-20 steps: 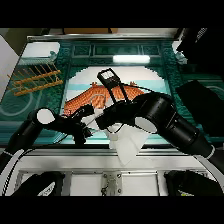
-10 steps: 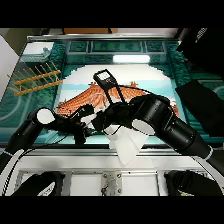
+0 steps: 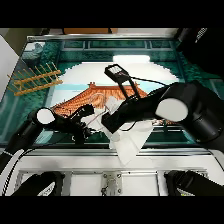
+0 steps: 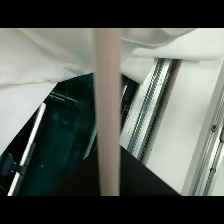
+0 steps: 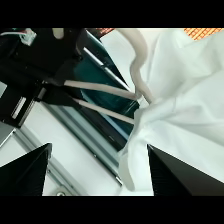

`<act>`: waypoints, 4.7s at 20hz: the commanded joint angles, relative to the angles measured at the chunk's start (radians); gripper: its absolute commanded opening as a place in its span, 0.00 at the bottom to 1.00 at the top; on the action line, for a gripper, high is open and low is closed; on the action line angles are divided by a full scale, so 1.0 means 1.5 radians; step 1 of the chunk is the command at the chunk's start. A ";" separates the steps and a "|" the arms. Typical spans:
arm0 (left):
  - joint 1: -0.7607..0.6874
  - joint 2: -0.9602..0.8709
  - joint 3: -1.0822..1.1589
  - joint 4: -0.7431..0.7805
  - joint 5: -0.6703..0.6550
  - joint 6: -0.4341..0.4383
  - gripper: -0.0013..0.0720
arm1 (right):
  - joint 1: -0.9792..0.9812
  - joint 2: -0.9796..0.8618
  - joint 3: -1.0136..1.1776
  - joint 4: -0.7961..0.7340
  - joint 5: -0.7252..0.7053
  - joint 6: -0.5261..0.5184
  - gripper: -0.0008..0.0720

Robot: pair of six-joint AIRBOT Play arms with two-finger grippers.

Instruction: Fold the clothes and pants, and hang the long-sleeved shirts on hangers.

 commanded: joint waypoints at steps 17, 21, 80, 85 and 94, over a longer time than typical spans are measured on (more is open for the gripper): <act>0.001 0.000 0.000 0.000 -0.001 -0.001 0.04 | -0.500 -0.047 0.008 0.296 0.165 -0.622 0.92; 0.001 0.000 0.000 -0.003 -0.006 -0.001 0.04 | -0.677 -0.159 0.008 0.558 0.312 -0.798 0.92; 0.001 0.000 0.000 -0.003 -0.017 0.000 0.04 | -0.525 -0.396 -0.079 0.591 0.360 -1.224 0.05; 0.001 0.000 0.000 -0.003 -0.016 -0.001 0.04 | -0.525 -0.396 -0.079 0.591 0.360 -1.224 0.04; 0.001 0.000 0.000 -0.002 -0.017 -0.001 0.05 | -0.525 -0.396 -0.079 0.591 0.358 -1.224 0.04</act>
